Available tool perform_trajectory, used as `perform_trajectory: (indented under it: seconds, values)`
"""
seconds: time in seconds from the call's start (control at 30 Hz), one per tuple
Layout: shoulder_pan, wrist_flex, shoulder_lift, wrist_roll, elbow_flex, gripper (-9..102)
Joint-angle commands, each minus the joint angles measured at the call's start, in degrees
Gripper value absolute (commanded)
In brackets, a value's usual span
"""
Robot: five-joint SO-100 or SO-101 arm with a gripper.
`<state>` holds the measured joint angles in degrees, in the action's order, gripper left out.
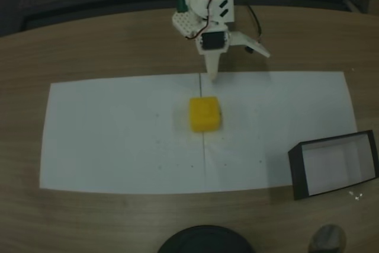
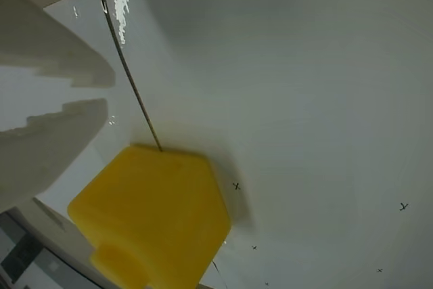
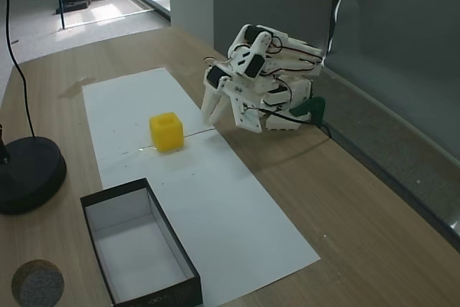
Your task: Grab a yellow square and put it in the box.
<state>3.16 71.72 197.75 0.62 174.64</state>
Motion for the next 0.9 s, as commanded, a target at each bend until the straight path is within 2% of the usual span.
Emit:
perform_trajectory:
  seconds: [0.0, 0.13, 0.3, 0.4, 0.63, 0.87]
  values:
    - [-0.35, -5.80, 1.41, -0.18, -0.70, 0]
    - [-1.41, -11.78, 1.41, -1.05, 0.62, 0]
    - [-6.50, -19.34, 1.32, -13.62, -0.70, 9]
    - [-7.21, -21.71, 0.88, -10.28, -2.90, 15]
    - [-6.86, -17.67, -6.42, -2.20, -12.92, 31]
    - [-6.94, -16.08, -35.16, -1.67, -27.95, 33]
